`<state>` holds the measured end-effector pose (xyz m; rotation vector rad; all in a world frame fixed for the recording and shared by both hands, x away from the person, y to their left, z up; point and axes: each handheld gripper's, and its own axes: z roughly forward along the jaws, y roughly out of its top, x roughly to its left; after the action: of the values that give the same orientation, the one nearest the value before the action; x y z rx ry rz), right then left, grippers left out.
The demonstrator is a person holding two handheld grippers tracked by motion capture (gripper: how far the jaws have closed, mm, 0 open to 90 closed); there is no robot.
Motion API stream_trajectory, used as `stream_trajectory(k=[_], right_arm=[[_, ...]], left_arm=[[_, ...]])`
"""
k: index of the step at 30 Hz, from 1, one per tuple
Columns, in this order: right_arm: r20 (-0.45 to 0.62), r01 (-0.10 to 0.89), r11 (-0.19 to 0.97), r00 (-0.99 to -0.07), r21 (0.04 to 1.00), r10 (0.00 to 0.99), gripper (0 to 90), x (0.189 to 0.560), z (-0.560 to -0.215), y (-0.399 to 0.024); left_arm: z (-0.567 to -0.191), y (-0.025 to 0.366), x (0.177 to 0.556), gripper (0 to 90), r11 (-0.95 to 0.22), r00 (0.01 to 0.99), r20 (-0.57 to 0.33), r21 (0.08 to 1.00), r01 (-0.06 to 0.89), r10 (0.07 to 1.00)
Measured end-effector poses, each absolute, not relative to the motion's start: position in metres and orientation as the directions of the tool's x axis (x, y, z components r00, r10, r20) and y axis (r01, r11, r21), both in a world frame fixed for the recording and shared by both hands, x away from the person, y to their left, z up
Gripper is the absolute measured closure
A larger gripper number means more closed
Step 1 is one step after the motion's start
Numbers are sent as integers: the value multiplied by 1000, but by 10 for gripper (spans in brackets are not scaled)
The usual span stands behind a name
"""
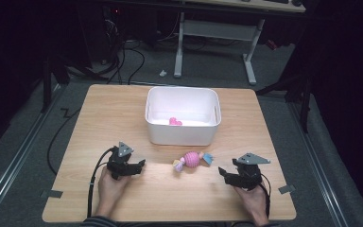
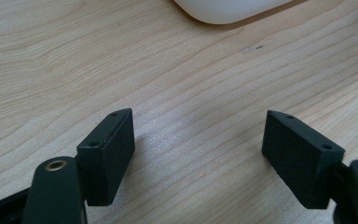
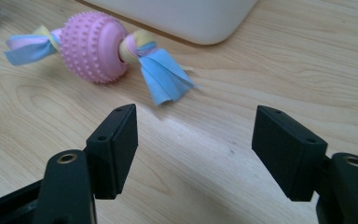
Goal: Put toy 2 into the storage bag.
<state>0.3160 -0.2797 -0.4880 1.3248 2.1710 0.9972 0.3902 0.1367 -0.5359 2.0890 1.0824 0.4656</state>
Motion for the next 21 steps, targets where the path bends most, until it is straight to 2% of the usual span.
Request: stream_trajectory(k=[9, 21], right_arm=[[27, 560, 295, -495, 774, 868, 346, 324, -476, -267], [14, 526, 369, -588, 767, 809, 346, 341, -462, -239]], left_arm=[[-536, 136, 390, 255, -382, 579, -13, 741, 553, 815], [-536, 136, 390, 255, -382, 579, -12, 740, 553, 815]])
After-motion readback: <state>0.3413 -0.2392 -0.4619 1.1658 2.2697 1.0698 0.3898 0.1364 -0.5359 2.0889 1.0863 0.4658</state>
